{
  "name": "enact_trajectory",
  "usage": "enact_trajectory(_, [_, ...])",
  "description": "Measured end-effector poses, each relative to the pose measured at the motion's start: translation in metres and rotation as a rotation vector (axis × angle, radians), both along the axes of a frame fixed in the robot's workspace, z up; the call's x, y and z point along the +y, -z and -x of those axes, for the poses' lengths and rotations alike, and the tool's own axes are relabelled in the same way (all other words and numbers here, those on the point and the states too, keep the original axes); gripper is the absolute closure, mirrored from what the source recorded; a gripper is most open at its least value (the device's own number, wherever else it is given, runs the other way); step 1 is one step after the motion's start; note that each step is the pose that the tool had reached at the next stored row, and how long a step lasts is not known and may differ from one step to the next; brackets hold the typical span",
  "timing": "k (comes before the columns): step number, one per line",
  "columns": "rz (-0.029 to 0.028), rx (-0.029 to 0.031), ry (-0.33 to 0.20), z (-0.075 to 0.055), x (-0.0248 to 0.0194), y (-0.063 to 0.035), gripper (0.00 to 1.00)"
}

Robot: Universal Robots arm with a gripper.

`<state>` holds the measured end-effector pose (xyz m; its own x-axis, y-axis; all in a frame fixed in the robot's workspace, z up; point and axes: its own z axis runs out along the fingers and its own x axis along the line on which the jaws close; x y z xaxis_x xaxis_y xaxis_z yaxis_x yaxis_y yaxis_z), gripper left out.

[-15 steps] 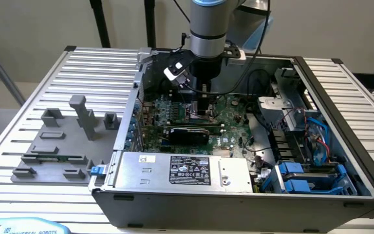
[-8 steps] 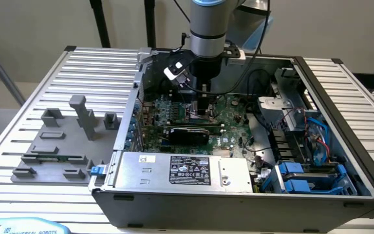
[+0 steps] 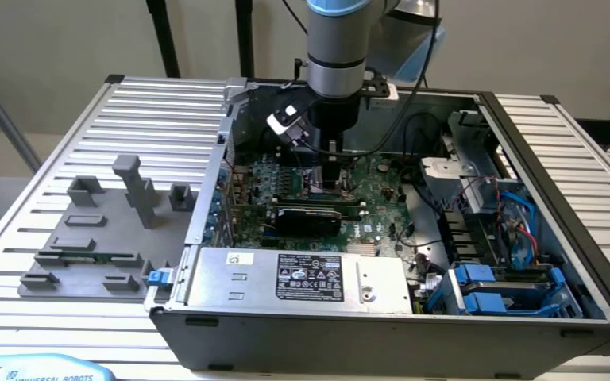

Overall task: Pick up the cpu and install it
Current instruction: 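Place the cpu into insertion slot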

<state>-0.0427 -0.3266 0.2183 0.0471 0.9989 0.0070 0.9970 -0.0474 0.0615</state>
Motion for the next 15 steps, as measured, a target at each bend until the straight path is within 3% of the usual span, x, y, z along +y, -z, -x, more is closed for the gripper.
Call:
enact_trajectory(7, [-0.0057,-0.0003,0.0,0.0,0.001,0.0073,0.45])
enact_trajectory(15, [-0.0057,-0.0002,0.0,0.001,0.0014,0.0131,0.45])
